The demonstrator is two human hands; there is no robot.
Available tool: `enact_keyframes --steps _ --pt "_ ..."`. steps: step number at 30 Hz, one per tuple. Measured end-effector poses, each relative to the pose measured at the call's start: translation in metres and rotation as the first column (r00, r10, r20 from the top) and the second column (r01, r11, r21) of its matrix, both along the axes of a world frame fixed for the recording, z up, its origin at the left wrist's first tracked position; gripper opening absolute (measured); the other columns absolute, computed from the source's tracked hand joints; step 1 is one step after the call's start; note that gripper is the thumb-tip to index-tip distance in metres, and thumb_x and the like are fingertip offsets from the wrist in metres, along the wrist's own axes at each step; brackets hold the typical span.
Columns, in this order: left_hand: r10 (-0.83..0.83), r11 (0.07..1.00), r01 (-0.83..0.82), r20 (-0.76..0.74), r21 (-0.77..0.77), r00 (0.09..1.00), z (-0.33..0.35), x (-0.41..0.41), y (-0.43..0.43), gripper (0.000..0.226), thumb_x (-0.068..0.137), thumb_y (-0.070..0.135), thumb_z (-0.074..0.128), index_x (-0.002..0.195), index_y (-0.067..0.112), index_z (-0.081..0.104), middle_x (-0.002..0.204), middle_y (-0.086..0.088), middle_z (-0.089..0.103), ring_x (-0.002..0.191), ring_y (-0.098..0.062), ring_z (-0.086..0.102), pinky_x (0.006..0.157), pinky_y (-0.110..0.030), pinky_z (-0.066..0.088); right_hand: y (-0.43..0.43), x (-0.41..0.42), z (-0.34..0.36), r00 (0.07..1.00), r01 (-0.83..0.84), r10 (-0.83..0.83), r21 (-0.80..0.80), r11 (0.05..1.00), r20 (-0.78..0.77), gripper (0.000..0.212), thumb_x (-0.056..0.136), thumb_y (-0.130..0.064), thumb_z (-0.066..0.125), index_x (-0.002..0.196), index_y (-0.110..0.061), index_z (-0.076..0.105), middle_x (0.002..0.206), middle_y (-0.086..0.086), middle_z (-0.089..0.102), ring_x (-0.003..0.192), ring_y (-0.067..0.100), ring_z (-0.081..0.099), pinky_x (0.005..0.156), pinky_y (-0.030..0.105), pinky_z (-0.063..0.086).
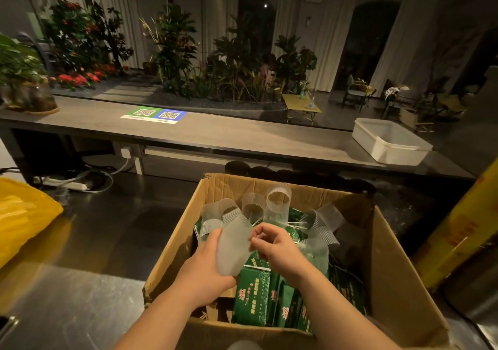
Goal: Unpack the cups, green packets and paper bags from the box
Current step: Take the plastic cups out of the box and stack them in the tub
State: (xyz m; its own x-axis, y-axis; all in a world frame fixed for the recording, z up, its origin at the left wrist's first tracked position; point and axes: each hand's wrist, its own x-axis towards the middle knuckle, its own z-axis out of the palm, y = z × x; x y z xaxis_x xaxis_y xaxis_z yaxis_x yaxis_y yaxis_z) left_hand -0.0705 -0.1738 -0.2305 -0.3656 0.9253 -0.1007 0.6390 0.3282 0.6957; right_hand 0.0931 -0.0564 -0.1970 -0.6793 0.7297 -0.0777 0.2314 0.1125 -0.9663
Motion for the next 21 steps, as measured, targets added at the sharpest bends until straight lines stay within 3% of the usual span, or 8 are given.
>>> enact_keyframes --steps 6,11,13,15,16,18,19,21 --pt "-0.033 0.999 0.032 -0.035 -0.021 0.999 0.003 0.003 0.0 0.112 0.078 0.038 0.084 0.15 0.051 0.0 0.152 0.012 0.029 0.12 -0.011 0.044 0.097 -0.04 0.056 0.005 0.006 0.001 0.999 -0.032 0.032 0.022 0.999 0.011 0.008 0.101 -0.004 0.055 0.098 -0.002 0.062 0.081 0.003 0.067 0.067 0.009 0.052 0.062 0.02 0.045" --pt "-0.082 0.996 0.081 -0.033 -0.035 0.996 0.001 0.002 -0.002 0.115 0.078 0.038 0.083 0.152 0.055 -0.003 0.157 0.01 0.026 0.123 -0.015 0.05 0.097 -0.038 0.057 -0.001 0.009 -0.001 0.954 -0.244 0.241 -0.007 0.97 0.178 0.014 0.104 -0.016 0.055 0.102 -0.013 0.069 0.09 -0.001 0.064 0.075 0.005 0.056 0.069 0.018 0.046" --pt "-0.083 0.996 0.082 -0.022 -0.027 0.996 0.0 0.001 -0.003 0.114 0.078 0.04 0.083 0.151 0.056 -0.002 0.155 0.01 0.028 0.121 -0.015 0.049 0.096 -0.04 0.057 0.0 0.012 0.001 0.976 -0.178 0.185 -0.065 0.982 0.112 0.014 0.103 -0.022 0.059 0.108 -0.017 0.071 0.101 0.002 0.069 0.079 0.008 0.062 0.068 0.02 0.049" --pt "-0.078 0.997 0.077 -0.013 -0.027 0.997 0.0 0.0 -0.002 0.112 0.078 0.045 0.082 0.151 0.056 -0.001 0.152 0.012 0.029 0.121 -0.015 0.047 0.098 -0.042 0.055 0.008 0.016 0.004 0.997 0.065 -0.061 -0.101 0.993 0.039 0.014 0.101 -0.024 0.06 0.11 -0.017 0.069 0.111 0.006 0.069 0.085 0.013 0.064 0.068 0.021 0.049" --pt "-0.077 0.997 0.077 -0.006 -0.032 0.997 -0.001 0.0 -0.002 0.111 0.077 0.046 0.082 0.151 0.056 -0.001 0.151 0.012 0.029 0.121 -0.015 0.047 0.098 -0.043 0.055 0.015 0.02 0.006 0.964 0.244 -0.242 -0.006 0.97 0.107 0.015 0.101 -0.025 0.061 0.112 -0.017 0.067 0.115 0.006 0.067 0.092 0.014 0.063 0.073 0.023 0.05" --pt "-0.07 0.997 0.07 0.005 -0.04 0.998 -0.002 -0.001 -0.001 0.111 0.077 0.046 0.082 0.15 0.057 -0.001 0.152 0.013 0.029 0.121 -0.016 0.048 0.097 -0.043 0.056 0.028 0.035 0.007 0.706 0.464 -0.612 0.419 0.78 0.356 0.025 0.097 -0.031 0.062 0.12 -0.021 0.061 0.127 0.004 0.057 0.115 0.022 0.054 0.093 0.035 0.049" --pt "-0.065 0.997 0.065 0.007 -0.036 0.998 -0.002 -0.002 -0.001 0.111 0.076 0.046 0.082 0.15 0.057 -0.001 0.153 0.012 0.029 0.121 -0.017 0.048 0.097 -0.043 0.056 0.036 0.047 0.005 0.564 0.436 -0.702 0.565 0.7 0.435 0.035 0.095 -0.036 0.063 0.127 -0.024 0.056 0.133 0.005 0.051 0.124 0.027 0.046 0.101 0.043 0.043" --pt "-0.062 0.998 0.062 0.002 -0.022 0.998 -0.002 -0.002 0.0 0.111 0.078 0.045 0.082 0.151 0.055 0.0 0.155 0.011 0.028 0.124 -0.018 0.048 0.098 -0.041 0.055 0.049 0.07 0.004 0.425 0.322 -0.647 0.562 0.762 0.633 0.061 0.091 -0.047 0.066 0.141 -0.022 0.042 0.142 0.008 0.046 0.131 0.032 0.043 0.105 0.049 0.042"
